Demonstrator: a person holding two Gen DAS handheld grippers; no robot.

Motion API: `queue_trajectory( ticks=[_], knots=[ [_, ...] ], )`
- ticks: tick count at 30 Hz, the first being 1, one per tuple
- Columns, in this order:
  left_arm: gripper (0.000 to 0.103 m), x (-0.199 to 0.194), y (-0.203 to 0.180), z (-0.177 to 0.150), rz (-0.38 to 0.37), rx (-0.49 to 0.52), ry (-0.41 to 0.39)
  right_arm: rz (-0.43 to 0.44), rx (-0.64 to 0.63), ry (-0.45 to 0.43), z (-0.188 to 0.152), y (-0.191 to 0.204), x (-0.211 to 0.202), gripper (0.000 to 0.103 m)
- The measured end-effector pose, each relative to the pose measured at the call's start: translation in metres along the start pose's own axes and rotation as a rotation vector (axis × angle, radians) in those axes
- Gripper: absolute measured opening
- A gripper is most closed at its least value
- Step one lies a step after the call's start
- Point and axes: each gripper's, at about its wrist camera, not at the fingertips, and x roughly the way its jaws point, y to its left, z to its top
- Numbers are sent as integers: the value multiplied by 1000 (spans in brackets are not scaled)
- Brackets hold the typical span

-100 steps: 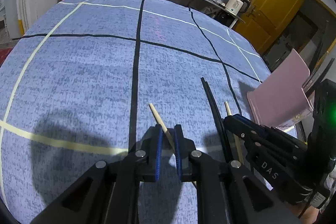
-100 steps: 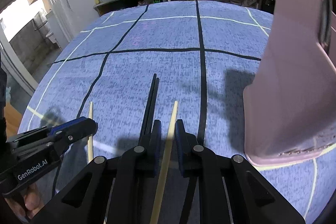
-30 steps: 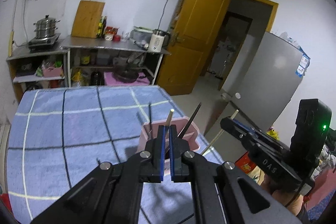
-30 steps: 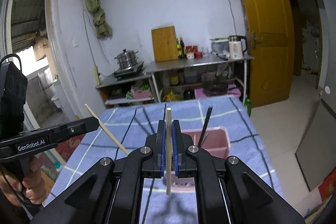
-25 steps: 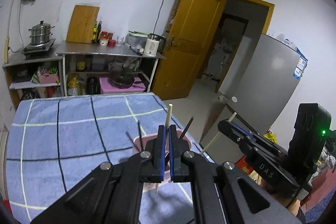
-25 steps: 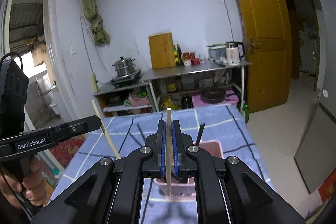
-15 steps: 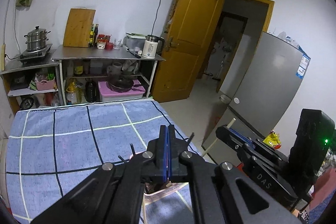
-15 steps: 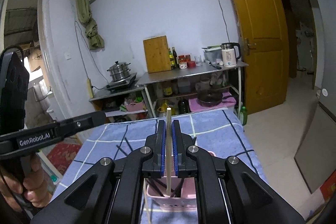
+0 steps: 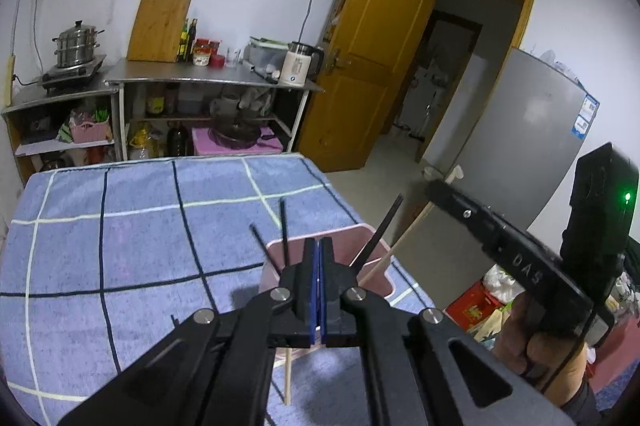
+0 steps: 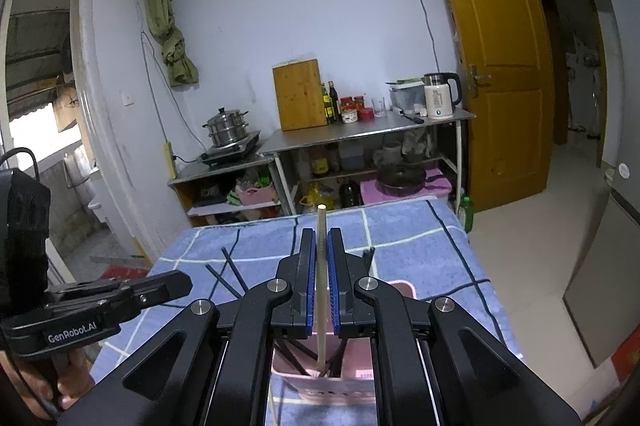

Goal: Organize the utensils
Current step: 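Lift both wooden chopsticks up over the pink basket, then lower both wooden chopsticks into the pink basket and open both tools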

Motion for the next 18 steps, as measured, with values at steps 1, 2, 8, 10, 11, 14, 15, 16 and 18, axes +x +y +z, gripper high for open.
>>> queue_trajectory(
  ticks=[1, 2, 8, 10, 11, 14, 15, 16, 18],
  knots=[
    [1, 2, 1, -1, 1, 0, 6, -1, 3, 4, -2, -2, 1, 6],
    [1, 5, 2, -4, 1, 2, 17, 0, 7, 10, -4, -3, 3, 6],
    [10, 27, 6, -24, -1, 11, 88, 1, 8, 31, -14, -6, 9, 6],
    [14, 38, 8, -31, 3, 10, 117, 3, 10, 36, -17, -8, 9, 6],
    [14, 44, 9, -33, 4, 6, 131, 4, 11, 38, -18, -8, 10, 6],
    [14, 58, 10, -38, 15, -2, 157, 5, 14, 44, -20, -10, 12, 6],
    [14, 62, 10, -40, 20, 2, 164, 6, 15, 46, -21, -10, 13, 6],
    [14, 65, 10, -40, 25, 3, 171, 6, 14, 47, -21, -10, 13, 6],
    [14, 71, 11, -42, 30, 3, 182, 7, 14, 48, -22, -10, 14, 6]
  ],
)
